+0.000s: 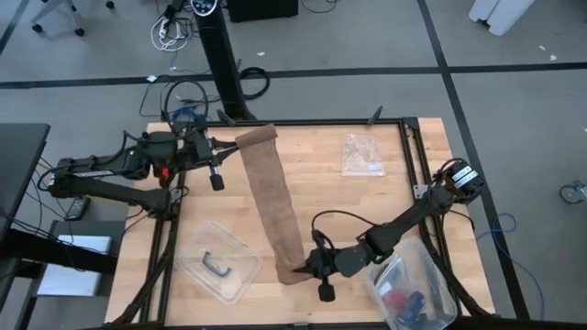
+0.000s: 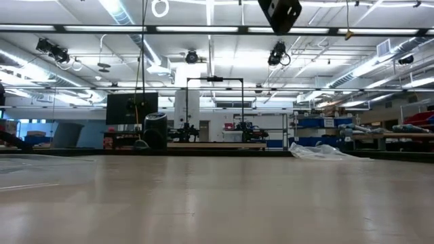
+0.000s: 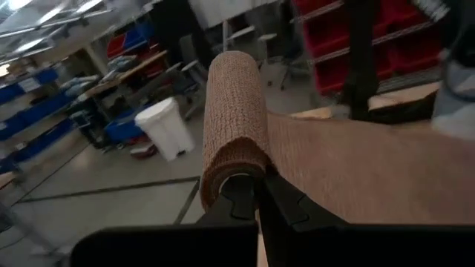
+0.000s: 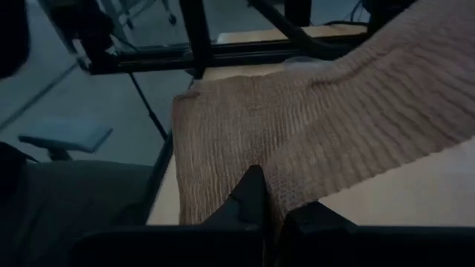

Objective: Roll bandage
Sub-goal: Roll the brown bandage

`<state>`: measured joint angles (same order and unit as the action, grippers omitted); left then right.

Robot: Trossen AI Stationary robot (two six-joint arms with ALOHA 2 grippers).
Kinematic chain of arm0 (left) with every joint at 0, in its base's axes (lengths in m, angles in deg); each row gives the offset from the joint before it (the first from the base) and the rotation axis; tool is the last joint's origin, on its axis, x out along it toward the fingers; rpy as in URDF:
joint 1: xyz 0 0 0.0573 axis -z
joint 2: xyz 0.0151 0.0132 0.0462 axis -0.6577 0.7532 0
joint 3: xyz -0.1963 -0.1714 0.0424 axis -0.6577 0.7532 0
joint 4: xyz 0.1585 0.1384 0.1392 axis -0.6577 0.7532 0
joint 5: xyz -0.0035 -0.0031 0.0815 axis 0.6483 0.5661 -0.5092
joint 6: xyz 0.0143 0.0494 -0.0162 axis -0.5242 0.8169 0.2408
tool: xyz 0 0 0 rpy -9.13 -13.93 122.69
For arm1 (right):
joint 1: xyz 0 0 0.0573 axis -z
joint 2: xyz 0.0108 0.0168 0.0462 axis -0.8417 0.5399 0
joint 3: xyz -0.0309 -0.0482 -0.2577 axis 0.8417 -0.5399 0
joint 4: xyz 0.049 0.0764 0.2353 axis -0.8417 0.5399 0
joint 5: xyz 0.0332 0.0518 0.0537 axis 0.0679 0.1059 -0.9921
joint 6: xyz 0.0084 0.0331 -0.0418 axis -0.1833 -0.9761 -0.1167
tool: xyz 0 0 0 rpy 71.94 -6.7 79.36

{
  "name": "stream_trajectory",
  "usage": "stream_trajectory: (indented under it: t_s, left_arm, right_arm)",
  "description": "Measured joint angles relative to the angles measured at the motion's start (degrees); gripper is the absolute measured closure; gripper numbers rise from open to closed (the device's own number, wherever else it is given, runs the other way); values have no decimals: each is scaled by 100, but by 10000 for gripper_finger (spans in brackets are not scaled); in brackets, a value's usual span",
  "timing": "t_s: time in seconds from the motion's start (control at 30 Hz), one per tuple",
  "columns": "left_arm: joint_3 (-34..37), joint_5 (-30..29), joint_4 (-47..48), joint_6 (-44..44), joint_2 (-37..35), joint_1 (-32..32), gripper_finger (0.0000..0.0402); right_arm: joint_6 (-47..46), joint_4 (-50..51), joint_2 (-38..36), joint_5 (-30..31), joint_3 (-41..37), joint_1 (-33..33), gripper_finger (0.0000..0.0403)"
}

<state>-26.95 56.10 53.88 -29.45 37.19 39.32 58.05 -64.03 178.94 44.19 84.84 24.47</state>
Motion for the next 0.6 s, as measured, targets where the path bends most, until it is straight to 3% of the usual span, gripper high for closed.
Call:
stream_trajectory:
  t_s: [0.1,0.37,0.6]
  left_arm:
    - [0,401,-217,15,-82,-19,401]
    - [1,604,-191,-47,-297,3,401]
    - [-13,790,59,-51,-982,3,401]
  right_arm:
    - [155,59,-1,7,46,32,403]
    - [124,161,1,-23,48,185,403]
    - [126,162,-73,-166,48,180,403]
